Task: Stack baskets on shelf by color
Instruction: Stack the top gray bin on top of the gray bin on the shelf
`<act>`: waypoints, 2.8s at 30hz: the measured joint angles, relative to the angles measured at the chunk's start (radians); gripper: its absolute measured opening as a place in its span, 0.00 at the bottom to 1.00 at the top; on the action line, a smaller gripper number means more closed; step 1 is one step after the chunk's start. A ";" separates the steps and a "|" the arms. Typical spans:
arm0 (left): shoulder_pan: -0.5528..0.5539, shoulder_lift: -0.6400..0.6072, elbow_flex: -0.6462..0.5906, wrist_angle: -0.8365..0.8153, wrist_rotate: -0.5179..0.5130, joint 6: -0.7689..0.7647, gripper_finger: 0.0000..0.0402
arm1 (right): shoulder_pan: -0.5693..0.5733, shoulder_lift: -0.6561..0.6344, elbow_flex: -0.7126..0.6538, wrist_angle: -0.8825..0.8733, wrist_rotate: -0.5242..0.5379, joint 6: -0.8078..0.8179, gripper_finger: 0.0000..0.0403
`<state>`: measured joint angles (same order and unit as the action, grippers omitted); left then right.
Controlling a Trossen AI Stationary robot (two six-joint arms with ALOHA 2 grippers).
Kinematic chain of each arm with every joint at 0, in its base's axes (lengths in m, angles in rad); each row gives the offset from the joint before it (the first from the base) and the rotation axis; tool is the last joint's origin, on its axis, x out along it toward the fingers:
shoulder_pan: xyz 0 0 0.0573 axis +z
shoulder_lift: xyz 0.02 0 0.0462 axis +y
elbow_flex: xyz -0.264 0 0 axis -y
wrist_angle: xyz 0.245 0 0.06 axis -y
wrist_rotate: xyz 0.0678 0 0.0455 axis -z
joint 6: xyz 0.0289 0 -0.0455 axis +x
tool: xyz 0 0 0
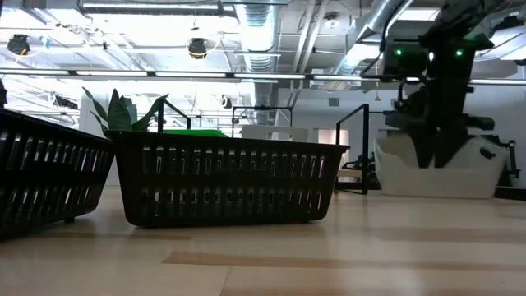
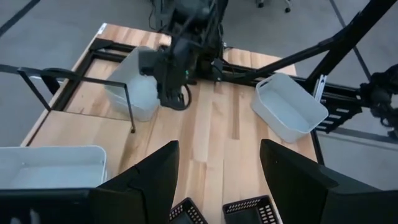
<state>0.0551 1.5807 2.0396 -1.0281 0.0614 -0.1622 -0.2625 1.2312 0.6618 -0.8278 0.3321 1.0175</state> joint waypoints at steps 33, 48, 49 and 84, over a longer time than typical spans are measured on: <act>-0.051 0.084 0.000 -0.008 -0.062 0.035 0.53 | 0.672 -0.023 0.454 0.124 -0.237 0.277 0.45; -0.090 0.441 0.000 0.181 -0.101 0.019 0.53 | 1.135 -0.003 0.532 -0.338 -0.046 1.021 0.41; -0.093 0.470 0.000 0.178 -0.097 0.019 0.53 | 1.156 0.001 0.532 -0.357 -0.043 1.066 0.41; -0.185 0.692 -0.001 0.499 -0.116 0.110 0.53 | 1.288 0.060 0.532 -0.466 -0.042 1.305 0.35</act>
<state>-0.1300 2.2731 2.0384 -0.5291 -0.0547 -0.0522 1.0252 1.2911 1.1934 -1.2941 0.2901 2.3222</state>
